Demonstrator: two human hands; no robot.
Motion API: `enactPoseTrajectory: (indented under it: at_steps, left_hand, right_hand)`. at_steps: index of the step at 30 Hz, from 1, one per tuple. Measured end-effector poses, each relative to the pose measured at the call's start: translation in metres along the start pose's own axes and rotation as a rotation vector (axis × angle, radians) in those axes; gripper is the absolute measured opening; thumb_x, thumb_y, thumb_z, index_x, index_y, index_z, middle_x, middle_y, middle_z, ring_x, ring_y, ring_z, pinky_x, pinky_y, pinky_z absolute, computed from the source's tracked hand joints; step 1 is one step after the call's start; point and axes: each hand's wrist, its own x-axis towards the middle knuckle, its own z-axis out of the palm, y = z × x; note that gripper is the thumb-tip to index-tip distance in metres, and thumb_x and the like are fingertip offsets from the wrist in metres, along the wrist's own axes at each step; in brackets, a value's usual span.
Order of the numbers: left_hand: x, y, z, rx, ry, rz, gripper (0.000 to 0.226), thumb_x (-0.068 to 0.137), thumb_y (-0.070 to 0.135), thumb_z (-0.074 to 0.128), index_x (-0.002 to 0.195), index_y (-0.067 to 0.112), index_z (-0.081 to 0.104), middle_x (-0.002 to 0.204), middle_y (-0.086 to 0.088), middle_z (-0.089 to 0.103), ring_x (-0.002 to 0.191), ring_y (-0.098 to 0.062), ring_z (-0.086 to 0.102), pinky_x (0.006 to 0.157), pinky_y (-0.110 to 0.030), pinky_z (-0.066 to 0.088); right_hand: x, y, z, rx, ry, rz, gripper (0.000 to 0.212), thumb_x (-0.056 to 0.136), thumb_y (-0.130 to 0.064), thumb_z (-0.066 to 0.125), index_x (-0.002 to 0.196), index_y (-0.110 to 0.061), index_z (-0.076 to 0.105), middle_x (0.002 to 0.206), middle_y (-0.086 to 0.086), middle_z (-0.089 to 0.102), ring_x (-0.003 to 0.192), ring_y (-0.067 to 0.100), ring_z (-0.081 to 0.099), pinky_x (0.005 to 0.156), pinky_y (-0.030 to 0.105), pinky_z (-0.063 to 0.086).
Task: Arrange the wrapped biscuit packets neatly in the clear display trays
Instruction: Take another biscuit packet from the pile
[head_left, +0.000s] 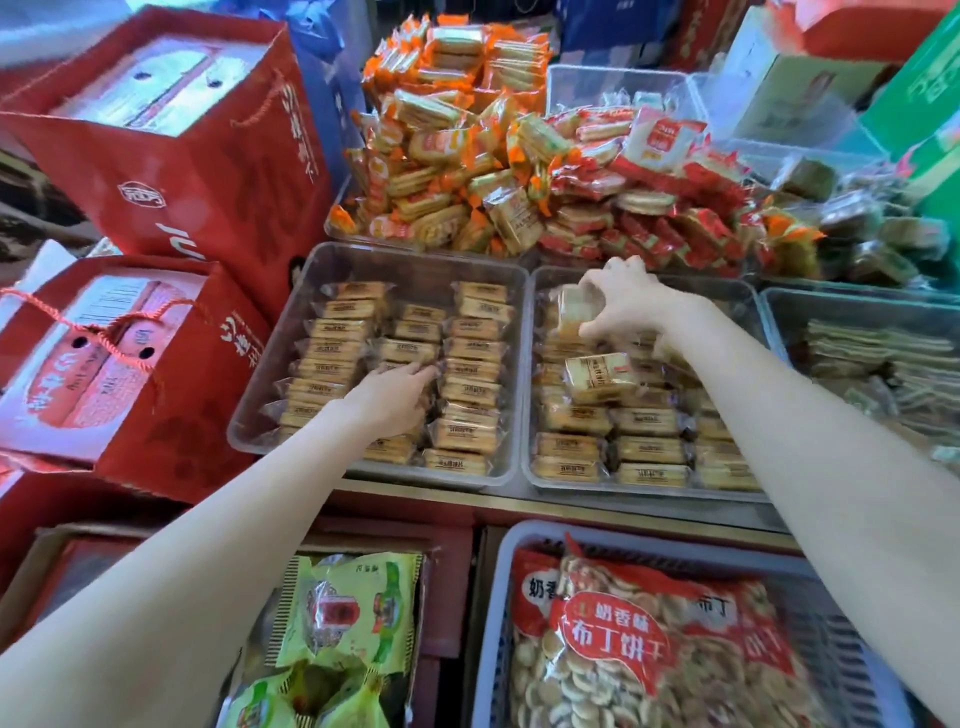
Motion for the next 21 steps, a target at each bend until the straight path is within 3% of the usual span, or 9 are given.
enactPoseTrajectory:
  at_steps: [3,6,8,11,15,18,21]
  left_hand:
    - [-0.001,0.006,0.004,-0.013,0.033,-0.028,0.061,0.097,0.013,0.04,0.151,0.015,0.011,0.158,-0.011,0.012,0.143,-0.027,0.02,0.115,-0.035,0.02]
    - [-0.001,0.005,0.005,0.008,0.027,-0.035,0.061,0.098,0.014,0.04,0.151,0.014,0.01,0.158,-0.011,0.011,0.143,-0.027,0.021,0.115,-0.036,0.021]
    - [-0.001,0.002,0.003,0.017,0.032,-0.021,0.06,0.097,0.014,0.04,0.151,0.015,0.013,0.158,-0.01,0.012,0.142,-0.027,0.022,0.116,-0.036,0.022]
    - [0.0,-0.001,0.003,0.07,0.092,0.01,0.06,0.096,0.011,0.042,0.15,0.014,0.016,0.157,-0.009,0.014,0.144,-0.025,0.016,0.117,-0.037,0.016]
    - [0.006,-0.006,0.002,0.126,0.123,-0.026,0.064,0.097,0.015,0.042,0.15,0.008,0.007,0.158,-0.011,0.004,0.146,-0.024,0.006,0.118,-0.037,0.006]
    - [0.011,-0.012,0.002,0.102,0.104,-0.074,0.064,0.099,0.021,0.038,0.15,0.005,0.003,0.158,-0.014,-0.001,0.146,-0.025,0.001,0.118,-0.038,0.004]
    - [0.012,-0.019,0.006,0.07,0.077,-0.084,0.062,0.1,0.025,0.033,0.15,0.004,0.002,0.158,-0.014,0.002,0.146,-0.025,0.001,0.118,-0.037,0.004]
  right_hand:
    - [-0.01,0.008,0.008,0.004,-0.309,-0.005,0.067,0.083,-0.037,0.067,0.139,-0.019,0.036,0.139,0.007,0.033,0.117,0.023,0.041,0.086,0.035,0.042]
    - [-0.013,0.008,0.021,0.152,-0.405,-0.017,0.074,0.087,-0.042,0.062,0.147,-0.016,0.026,0.152,0.004,0.027,0.134,0.021,0.034,0.103,0.036,0.033]
    - [-0.015,0.01,0.015,0.286,-0.497,0.031,0.07,0.092,-0.035,0.058,0.149,-0.018,0.023,0.156,0.003,0.021,0.141,0.023,0.025,0.111,0.04,0.024]
    - [-0.012,0.014,0.018,0.23,-0.575,0.046,0.073,0.088,-0.031,0.064,0.149,-0.021,0.025,0.156,0.003,0.023,0.141,0.025,0.025,0.115,0.046,0.022]
    - [-0.013,0.003,0.024,0.03,-0.485,0.047,0.094,0.075,-0.041,0.076,0.149,-0.016,0.023,0.152,0.004,0.03,0.133,0.025,0.039,0.103,0.04,0.041]
    - [-0.011,-0.011,0.006,-0.013,-0.352,0.023,0.086,0.072,-0.036,0.079,0.143,-0.012,0.035,0.141,0.006,0.043,0.122,0.025,0.048,0.092,0.036,0.047]
    - [-0.002,-0.035,-0.017,0.021,-0.15,0.003,0.079,0.073,-0.039,0.078,0.137,-0.013,0.04,0.133,0.01,0.047,0.12,0.029,0.045,0.098,0.043,0.044]
